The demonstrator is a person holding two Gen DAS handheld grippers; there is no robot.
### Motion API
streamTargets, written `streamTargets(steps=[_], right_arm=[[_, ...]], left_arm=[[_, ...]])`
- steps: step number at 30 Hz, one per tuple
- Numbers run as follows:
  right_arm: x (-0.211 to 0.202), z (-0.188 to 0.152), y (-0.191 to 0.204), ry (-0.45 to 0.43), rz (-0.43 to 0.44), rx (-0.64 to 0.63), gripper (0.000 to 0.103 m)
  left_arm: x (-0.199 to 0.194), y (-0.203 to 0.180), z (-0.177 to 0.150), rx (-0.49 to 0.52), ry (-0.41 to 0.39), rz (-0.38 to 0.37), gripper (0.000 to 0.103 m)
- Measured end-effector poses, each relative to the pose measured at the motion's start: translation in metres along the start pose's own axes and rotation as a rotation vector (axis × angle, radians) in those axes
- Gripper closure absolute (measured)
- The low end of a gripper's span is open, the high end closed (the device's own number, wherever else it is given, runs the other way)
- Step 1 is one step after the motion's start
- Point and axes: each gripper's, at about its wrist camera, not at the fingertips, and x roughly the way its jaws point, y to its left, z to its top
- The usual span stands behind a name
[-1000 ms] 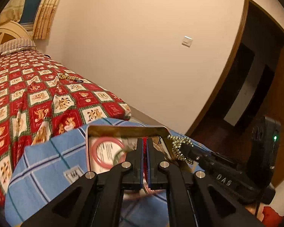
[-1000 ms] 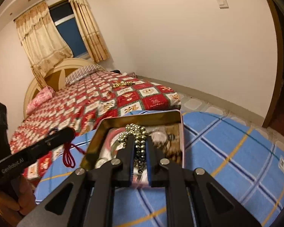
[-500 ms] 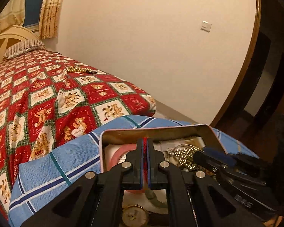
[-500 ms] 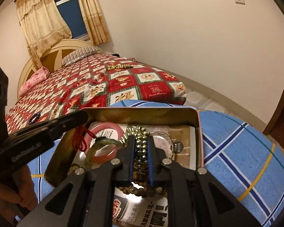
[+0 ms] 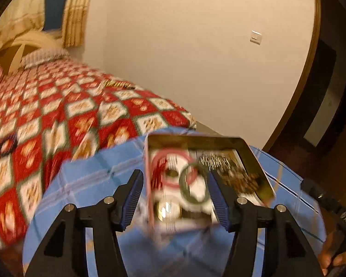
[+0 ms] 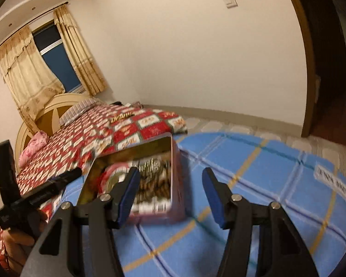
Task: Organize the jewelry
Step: 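Move the right tool to the pearl necklace and grasp it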
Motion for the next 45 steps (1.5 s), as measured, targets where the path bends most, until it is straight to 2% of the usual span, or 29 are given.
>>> streamTargets(steps=[2,5,12,20,25,29,32,36,41,45], right_arm=[[-0.011,-0.013,0.001,0.029,0.004,-0.006,0.05],[-0.021,-0.031,0.0,0.073,0.001,0.008,0.051],[-0.049,-0.07,0.006,0.159,0.017,0.004,0.054],[-0.07,-0.11,0.023,0.249,0.041,-0.078,0.056],[-0.066,-0.119,0.04,0.297,0.084,-0.118,0.056],[-0.06,-0.118,0.051,0.326,0.138,-0.09,0.055],[-0.044,-0.127,0.066,0.4,0.199,-0.058,0.055],[-0.016,-0.137,0.086,0.463,0.14,-0.069,0.055],[0.004,-0.136,0.11,0.449,0.117,-0.107,0.054],[0.01,-0.135,0.115,0.429,0.091,-0.146,0.054]], left_arm=[[-0.019,0.004,-0.019,-0.031,0.016,-0.023,0.045],[-0.046,0.004,-0.046,-0.045,0.034,-0.028,0.045],[-0.091,-0.011,-0.107,-0.005,0.076,0.022,0.045],[-0.113,-0.016,-0.156,0.06,0.094,0.104,0.045],[-0.128,-0.019,-0.167,0.132,0.073,0.153,0.045],[-0.135,-0.012,-0.169,0.107,0.059,0.161,0.045],[-0.138,-0.005,-0.165,0.074,0.059,0.147,0.045],[-0.144,-0.001,-0.162,0.068,0.042,0.145,0.045],[-0.148,0.006,-0.16,0.06,0.032,0.147,0.045],[-0.146,0.012,-0.16,0.047,0.035,0.138,0.045]])
